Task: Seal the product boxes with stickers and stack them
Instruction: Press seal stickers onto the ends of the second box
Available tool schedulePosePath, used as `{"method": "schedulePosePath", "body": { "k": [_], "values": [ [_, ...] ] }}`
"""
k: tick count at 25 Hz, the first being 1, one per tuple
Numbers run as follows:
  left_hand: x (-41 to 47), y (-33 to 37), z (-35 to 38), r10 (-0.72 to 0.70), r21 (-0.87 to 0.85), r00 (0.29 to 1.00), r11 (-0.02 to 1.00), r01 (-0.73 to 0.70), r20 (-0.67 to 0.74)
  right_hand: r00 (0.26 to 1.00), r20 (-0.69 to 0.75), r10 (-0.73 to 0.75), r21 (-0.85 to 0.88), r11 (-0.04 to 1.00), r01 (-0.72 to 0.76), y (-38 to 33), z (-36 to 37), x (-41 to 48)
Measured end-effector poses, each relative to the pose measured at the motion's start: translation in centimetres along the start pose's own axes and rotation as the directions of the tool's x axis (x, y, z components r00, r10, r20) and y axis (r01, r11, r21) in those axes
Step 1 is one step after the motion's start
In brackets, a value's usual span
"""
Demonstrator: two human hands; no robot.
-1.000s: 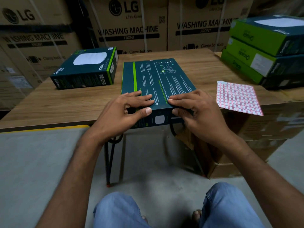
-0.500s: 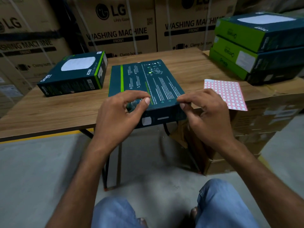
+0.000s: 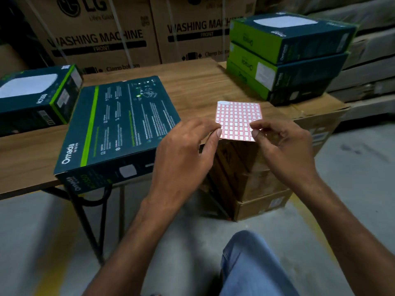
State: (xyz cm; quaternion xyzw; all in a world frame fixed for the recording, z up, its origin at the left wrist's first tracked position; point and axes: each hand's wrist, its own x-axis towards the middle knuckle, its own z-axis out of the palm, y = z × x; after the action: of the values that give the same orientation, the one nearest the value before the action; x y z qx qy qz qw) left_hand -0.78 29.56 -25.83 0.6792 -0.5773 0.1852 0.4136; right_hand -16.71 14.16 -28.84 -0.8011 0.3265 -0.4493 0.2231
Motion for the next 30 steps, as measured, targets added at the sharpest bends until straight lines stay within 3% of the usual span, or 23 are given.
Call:
{"method": "schedulePosePath", "body": {
  "k": [5,8,11,16,23,26,30],
  "values": [
    [0.3,0.6,3.7,-0.069,-0.037,0.992,0.997,0.073,0.104,0.997,0.075,-0.002,-0.095,0.995,0.009,2.8,-0.9,1.9],
    [1.0,0.6,5.4,-0.103,-0.013,0.984,0.994,0.106,0.143,0.976,0.203,-0.079,-0.225,0.966,0.125,3.6,-0.6,3.0],
    [2.8,0.5,6.9,-0.213,-0.019,0.95,0.975,0.223,0.229,0.951,0.283,-0.128,-0.179,0.967,0.183,3.9,0.2,5.6],
    [6.1,-0.7,9.3,-0.381,-0.024,0.875,0.914,0.406,0.299,0.941,0.336,-0.04,-0.198,0.974,0.112,4.9,2.8,13.2],
    [7.6,-2.3,11.3,-0.443,0.035,0.837,0.889,0.457,0.323,0.867,0.497,-0.016,-0.303,0.934,0.191,6.7,6.2,18.3],
    [7.9,-2.8,11.6,-0.468,0.076,0.814,0.878,0.472,0.345,0.872,0.489,-0.001,-0.347,0.917,0.195,6.5,6.4,18.3],
    [7.7,-2.4,11.4,-0.458,0.104,0.794,0.883,0.457,0.399,0.902,0.425,0.071,-0.349,0.933,0.091,5.6,5.3,16.8]
  ]
}}
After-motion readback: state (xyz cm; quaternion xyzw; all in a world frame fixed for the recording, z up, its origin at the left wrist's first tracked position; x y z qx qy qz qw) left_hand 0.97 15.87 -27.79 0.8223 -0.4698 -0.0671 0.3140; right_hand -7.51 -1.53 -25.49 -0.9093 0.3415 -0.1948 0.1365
